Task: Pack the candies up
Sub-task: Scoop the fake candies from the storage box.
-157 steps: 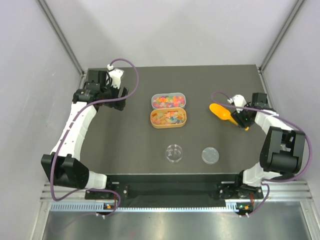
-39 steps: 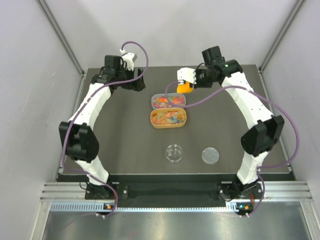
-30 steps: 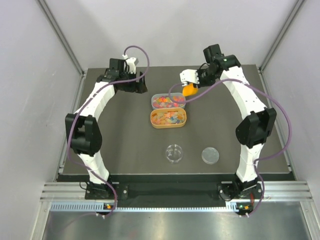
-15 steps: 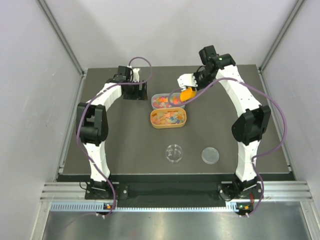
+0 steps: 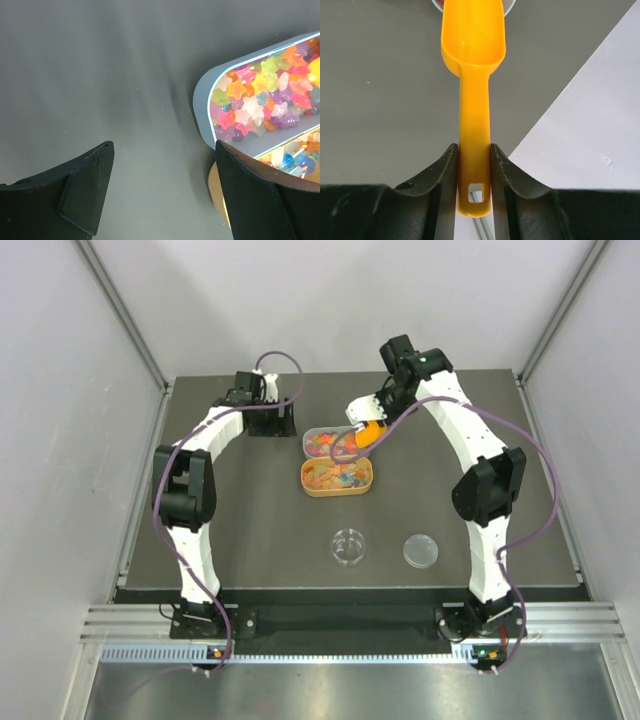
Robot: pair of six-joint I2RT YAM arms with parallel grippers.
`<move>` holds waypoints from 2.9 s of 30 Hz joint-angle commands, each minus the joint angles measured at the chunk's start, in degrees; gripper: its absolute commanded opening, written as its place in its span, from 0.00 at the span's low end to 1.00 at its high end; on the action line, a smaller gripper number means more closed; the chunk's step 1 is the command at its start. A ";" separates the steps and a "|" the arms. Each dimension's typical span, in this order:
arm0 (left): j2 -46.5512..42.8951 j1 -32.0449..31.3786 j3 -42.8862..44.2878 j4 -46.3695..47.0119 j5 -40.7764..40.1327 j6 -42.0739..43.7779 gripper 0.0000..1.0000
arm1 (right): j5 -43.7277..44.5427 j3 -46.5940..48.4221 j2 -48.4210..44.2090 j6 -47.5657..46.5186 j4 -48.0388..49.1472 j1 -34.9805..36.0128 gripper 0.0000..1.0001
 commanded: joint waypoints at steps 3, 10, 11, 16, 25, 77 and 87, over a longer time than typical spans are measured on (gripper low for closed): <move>-5.12 0.20 -2.33 4.75 1.48 -1.76 0.86 | 5.62 3.38 2.14 -1.90 -3.94 1.94 0.00; -9.87 0.28 -6.54 6.24 1.83 -1.50 0.86 | 5.45 4.43 3.55 4.24 -3.59 4.14 0.00; -10.66 0.20 -7.24 6.07 1.83 -1.50 0.86 | 5.36 4.43 3.73 5.13 -3.59 4.14 0.00; -12.33 0.20 -9.09 5.89 2.97 -1.15 0.86 | 4.57 3.47 4.96 12.60 -3.59 3.61 0.00; -12.43 0.20 -9.71 4.49 4.82 -0.53 0.86 | 3.33 -3.74 4.34 21.04 -1.31 1.94 0.00; -5.31 -1.91 -7.07 7.55 3.07 -3.61 0.84 | 13.44 -2.07 7.16 21.93 9.68 5.28 0.00; 0.05 -1.74 -5.41 9.84 1.74 -6.16 0.64 | 16.08 -2.07 8.38 20.34 10.20 5.63 0.00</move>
